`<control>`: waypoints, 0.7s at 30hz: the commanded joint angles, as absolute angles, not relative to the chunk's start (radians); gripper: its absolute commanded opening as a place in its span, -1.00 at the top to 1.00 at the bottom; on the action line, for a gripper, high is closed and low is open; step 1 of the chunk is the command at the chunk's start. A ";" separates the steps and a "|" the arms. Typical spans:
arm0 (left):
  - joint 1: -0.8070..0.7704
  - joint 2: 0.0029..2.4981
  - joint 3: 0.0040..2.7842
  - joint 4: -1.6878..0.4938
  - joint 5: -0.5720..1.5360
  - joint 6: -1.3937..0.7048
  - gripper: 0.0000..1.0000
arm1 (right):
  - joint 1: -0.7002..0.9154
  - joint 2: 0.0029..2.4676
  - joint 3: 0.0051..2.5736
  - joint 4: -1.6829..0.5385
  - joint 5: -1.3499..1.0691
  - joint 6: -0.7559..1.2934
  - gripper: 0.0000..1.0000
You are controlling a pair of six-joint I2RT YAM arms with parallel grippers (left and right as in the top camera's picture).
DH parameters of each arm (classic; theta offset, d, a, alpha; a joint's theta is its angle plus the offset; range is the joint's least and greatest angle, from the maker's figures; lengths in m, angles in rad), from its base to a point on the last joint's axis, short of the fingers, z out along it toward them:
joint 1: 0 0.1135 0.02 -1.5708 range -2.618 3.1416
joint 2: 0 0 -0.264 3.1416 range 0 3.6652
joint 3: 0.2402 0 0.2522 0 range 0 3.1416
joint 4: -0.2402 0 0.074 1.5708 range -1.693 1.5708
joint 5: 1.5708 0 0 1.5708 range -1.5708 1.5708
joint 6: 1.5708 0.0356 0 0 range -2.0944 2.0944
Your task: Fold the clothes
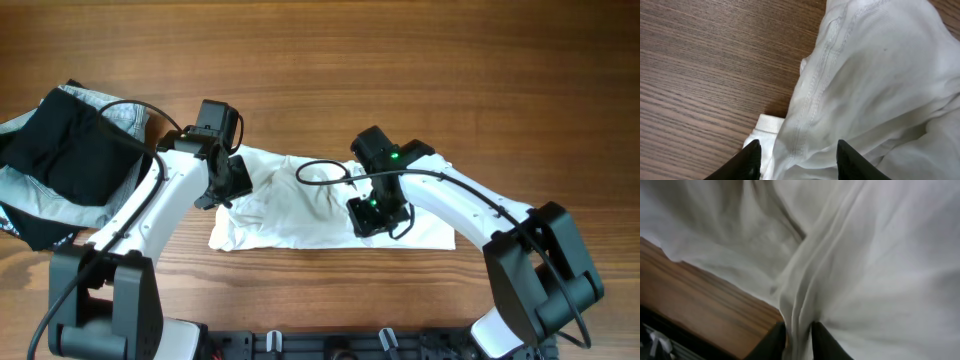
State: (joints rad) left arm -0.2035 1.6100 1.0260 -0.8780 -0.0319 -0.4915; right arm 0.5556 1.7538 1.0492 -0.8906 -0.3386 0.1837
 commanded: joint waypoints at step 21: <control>-0.198 1.658 1.026 -0.842 -0.041 -0.350 -0.62 | 0.533 1.681 1.118 -0.892 -0.152 0.312 0.21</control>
